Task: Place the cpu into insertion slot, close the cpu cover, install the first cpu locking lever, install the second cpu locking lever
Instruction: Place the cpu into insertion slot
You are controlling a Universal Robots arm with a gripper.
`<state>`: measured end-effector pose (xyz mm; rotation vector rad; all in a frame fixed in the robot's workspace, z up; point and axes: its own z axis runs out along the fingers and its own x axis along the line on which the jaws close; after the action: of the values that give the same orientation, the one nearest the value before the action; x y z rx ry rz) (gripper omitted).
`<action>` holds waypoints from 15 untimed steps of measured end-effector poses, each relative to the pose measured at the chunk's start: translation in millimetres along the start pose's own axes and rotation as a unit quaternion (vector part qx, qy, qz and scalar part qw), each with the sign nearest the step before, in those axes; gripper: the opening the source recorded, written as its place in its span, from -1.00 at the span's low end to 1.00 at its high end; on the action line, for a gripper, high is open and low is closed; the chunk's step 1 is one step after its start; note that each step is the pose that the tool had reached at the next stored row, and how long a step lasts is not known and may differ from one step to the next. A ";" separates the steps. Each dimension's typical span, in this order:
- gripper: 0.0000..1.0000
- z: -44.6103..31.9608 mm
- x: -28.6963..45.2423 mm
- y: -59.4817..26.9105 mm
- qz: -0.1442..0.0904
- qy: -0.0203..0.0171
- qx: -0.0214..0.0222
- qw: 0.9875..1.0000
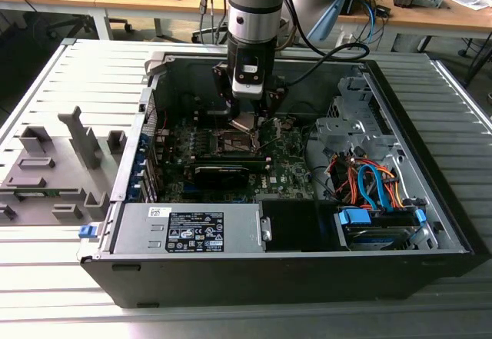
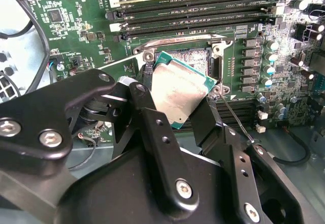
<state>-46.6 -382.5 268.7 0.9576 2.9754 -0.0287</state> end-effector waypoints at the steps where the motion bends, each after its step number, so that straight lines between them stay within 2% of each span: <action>1: 0.08 0.0 0.0 0.0 0.000 0.000 0.000 1.000; 15: 0.08 0.1 0.0 0.0 0.004 0.000 0.000 1.000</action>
<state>-46.6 -382.5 268.6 0.9705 2.9713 -0.0287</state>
